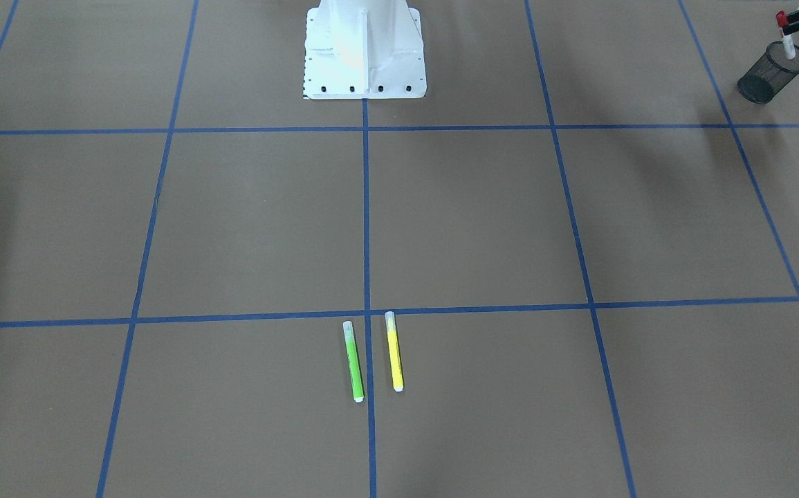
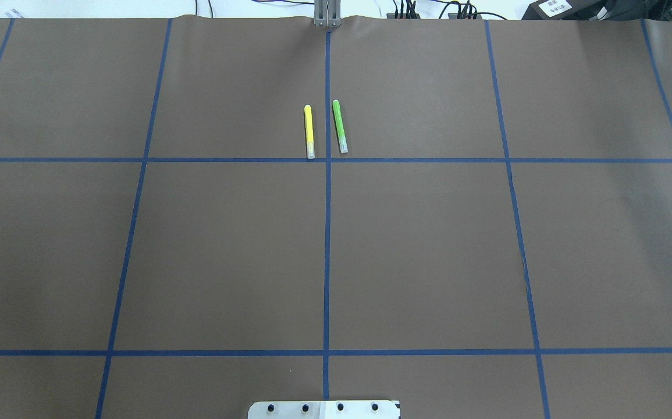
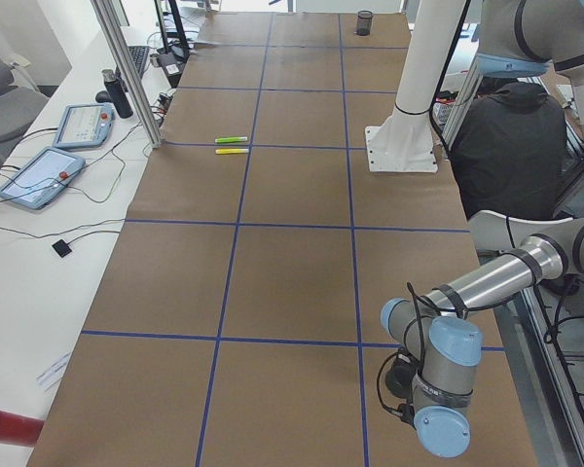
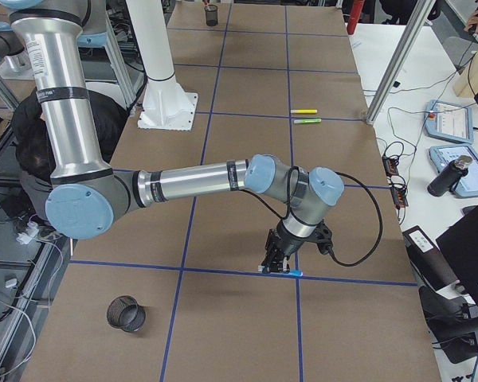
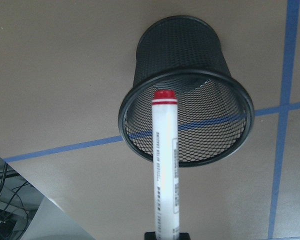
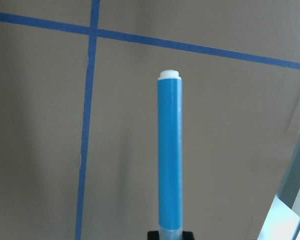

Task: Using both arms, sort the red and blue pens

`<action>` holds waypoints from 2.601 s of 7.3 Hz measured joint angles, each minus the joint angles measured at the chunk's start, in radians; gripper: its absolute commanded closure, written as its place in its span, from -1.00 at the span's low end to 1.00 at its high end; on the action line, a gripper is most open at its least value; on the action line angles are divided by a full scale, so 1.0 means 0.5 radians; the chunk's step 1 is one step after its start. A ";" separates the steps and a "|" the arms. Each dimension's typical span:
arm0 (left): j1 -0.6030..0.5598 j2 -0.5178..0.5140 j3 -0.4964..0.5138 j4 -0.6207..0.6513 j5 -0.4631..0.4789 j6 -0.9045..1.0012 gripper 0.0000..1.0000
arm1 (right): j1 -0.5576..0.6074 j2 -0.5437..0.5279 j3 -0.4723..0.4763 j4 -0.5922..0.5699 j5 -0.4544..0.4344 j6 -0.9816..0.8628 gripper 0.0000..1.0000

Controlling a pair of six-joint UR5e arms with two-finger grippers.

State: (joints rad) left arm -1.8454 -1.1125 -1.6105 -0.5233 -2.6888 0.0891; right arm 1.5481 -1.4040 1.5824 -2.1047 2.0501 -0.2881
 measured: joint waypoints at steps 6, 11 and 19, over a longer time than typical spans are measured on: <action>0.007 -0.467 -0.141 -0.221 -0.092 -0.042 -1.00 | 0.242 -0.198 0.016 -0.322 0.009 -0.214 1.00; 0.082 -0.873 -0.195 -0.969 -0.076 -0.261 -1.00 | 0.480 -0.648 -0.013 -0.533 0.003 -0.437 1.00; 0.309 -0.872 -0.196 -1.773 -0.043 -0.621 -1.00 | 0.872 -0.873 -0.158 -1.020 -0.210 -0.550 1.00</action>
State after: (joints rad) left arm -1.6907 -1.5486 -1.7082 -1.4099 -2.7104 -0.2216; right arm 1.9841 -1.8407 1.5034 -2.6149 1.9449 -0.5631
